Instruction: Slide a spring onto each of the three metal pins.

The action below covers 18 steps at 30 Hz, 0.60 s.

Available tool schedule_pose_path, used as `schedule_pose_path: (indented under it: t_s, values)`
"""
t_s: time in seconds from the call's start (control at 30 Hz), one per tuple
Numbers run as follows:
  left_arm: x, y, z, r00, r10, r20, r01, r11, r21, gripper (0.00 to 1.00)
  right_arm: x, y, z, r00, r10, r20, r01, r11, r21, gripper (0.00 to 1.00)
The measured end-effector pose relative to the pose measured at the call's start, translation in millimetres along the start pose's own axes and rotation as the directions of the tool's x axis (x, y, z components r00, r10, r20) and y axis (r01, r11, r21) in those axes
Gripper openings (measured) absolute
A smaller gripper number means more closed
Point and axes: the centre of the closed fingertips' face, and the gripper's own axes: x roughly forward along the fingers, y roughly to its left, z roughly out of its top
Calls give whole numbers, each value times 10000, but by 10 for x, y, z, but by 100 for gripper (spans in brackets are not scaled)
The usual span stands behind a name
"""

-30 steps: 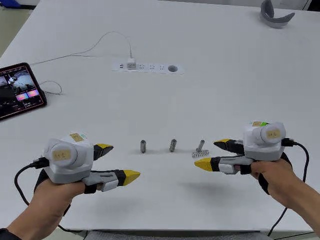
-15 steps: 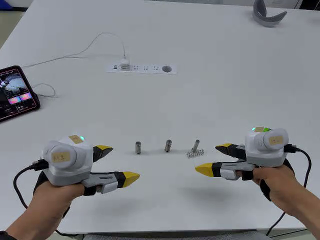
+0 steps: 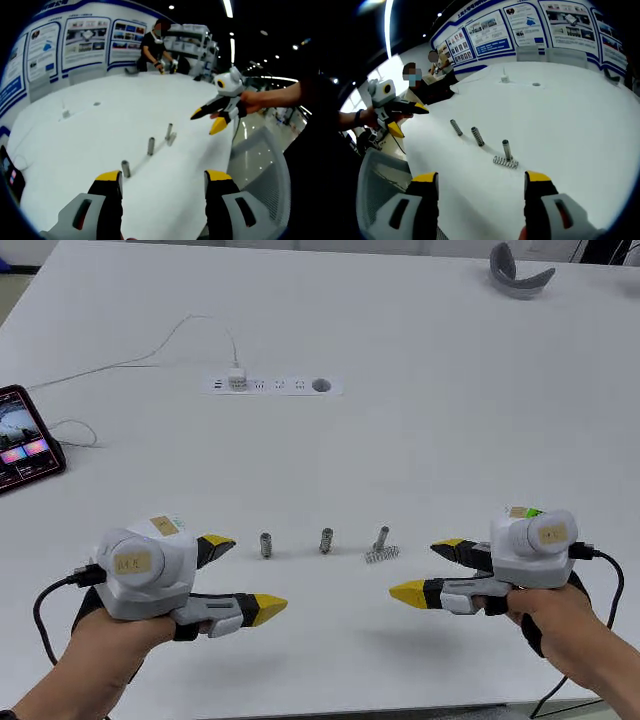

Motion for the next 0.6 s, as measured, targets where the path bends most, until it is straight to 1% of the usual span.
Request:
schedule_pose_path:
  t_s: [0.17,0.23,0.47,0.6]
  values:
    - [96,-90,36,9995,-314,-87,317,9992,257,68,-46,17,-46,10000,-43,-63,43,10000,-45,72]
    - [157,-131,36,9986,-490,-218,498,9980,385,69,-69,26,-68,10000,-46,-58,46,10000,-8,73]
    - [324,-211,79,9964,-765,-375,788,9949,625,67,-138,49,-105,10000,-52,-31,52,9999,111,75]
    - [432,-270,130,9946,-941,-426,972,9922,785,66,-174,44,-137,10000,-81,-25,81,9999,124,75]
